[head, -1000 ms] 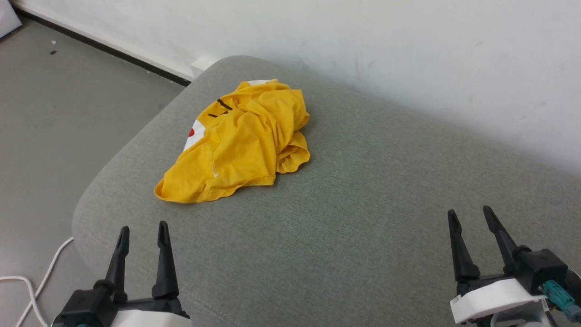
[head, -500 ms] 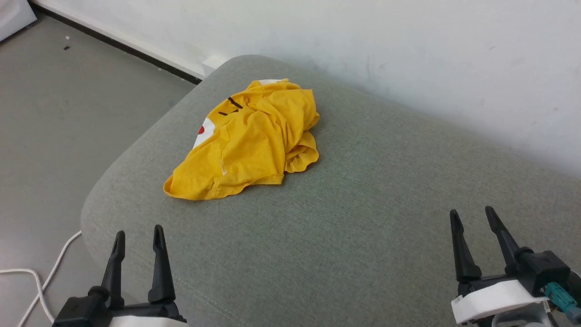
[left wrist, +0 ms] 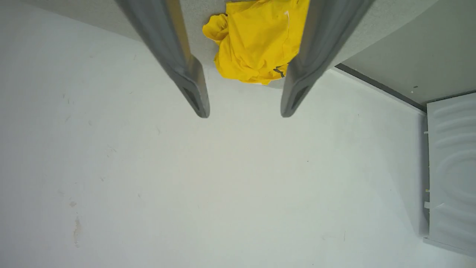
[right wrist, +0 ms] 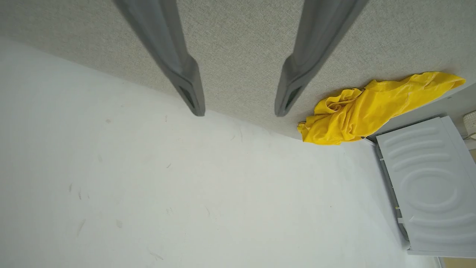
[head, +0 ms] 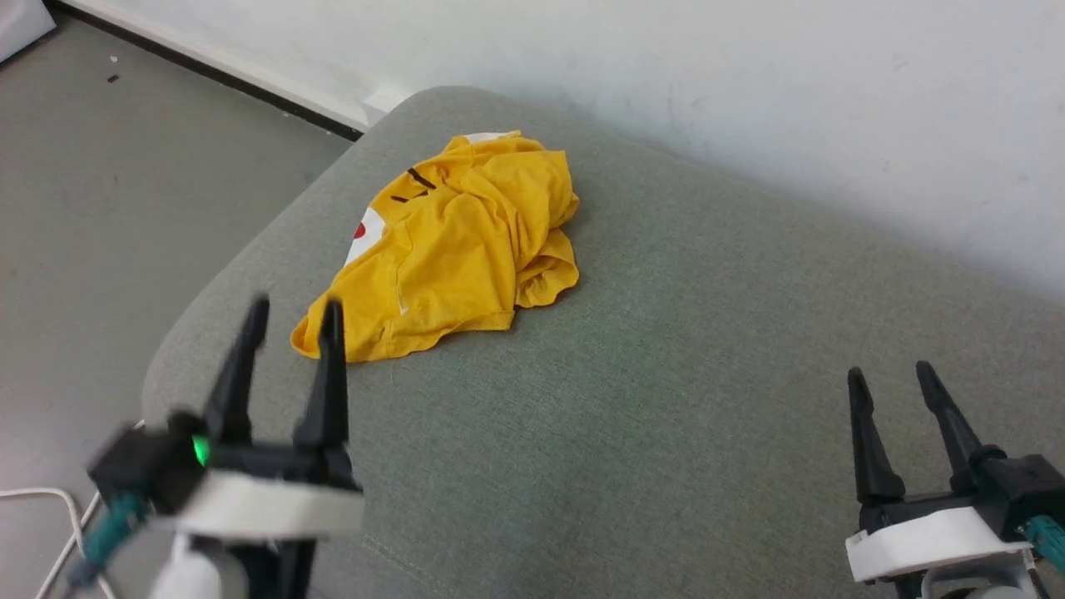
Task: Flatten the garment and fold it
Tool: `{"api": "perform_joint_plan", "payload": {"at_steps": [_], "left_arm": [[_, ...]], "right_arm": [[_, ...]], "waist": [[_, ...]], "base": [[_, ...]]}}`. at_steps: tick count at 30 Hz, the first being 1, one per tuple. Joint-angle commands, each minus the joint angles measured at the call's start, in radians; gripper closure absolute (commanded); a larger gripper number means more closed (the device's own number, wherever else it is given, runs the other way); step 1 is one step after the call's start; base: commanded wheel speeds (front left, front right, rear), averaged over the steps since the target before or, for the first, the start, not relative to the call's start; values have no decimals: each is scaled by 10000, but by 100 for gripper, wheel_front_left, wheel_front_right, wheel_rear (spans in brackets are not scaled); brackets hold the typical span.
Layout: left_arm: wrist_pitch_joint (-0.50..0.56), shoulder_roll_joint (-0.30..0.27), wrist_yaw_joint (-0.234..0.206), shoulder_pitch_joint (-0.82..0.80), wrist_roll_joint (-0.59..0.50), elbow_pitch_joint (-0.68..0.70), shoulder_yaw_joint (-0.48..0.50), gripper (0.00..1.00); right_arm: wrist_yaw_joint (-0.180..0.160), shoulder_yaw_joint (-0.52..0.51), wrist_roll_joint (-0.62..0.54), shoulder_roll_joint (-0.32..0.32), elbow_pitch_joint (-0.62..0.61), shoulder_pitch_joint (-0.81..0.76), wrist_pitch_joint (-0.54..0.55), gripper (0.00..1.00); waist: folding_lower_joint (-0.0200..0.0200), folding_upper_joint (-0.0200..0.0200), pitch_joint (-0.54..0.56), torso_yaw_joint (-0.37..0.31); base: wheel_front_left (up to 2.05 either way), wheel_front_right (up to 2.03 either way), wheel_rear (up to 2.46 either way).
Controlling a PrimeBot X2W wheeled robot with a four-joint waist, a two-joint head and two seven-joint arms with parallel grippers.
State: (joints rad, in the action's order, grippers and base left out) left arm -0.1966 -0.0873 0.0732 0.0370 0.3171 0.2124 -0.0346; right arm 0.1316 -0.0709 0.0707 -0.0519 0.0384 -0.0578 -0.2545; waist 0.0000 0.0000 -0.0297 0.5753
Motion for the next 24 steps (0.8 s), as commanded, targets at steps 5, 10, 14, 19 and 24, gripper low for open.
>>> {"api": "perform_joint_plan", "payload": {"at_steps": [5, 10, 14, 19, 24], "left_arm": [[1804, -1190, 268, -2947, 316, 313, 163, 0], [3015, -1961, 359, -5465, 1059, -903, 619, 0], [3872, -2398, 456, -7138, 1917, -2523, 714, 0], [4724, -3214, 548, -8553, 2499, -4357, 304, 0], [5429, -3761, 570, -9365, 3486, -5598, -479, 0]], "right_arm": [[-9, -88, -287, 16, -881, 204, 374, 0], [-9, 77, -591, 16, -1780, 468, 793, 0], [-9, 191, -886, 17, -2446, 662, 1155, 0], [-9, 395, -1314, 17, -3143, 967, 1625, 0], [-9, 591, -1681, 17, -3634, 1256, 1998, 0]], "waist": [[0, 0, -787, -280], [0, 0, -1519, -699], [0, 0, -2170, -1072], [0, 0, -3110, -1627], [0, 0, -4056, -2116]], "base": [[0, 0, 0], [0, 0, 0], [0, 0, 0], [0, 0, 0], [0, 0, 0]]}}
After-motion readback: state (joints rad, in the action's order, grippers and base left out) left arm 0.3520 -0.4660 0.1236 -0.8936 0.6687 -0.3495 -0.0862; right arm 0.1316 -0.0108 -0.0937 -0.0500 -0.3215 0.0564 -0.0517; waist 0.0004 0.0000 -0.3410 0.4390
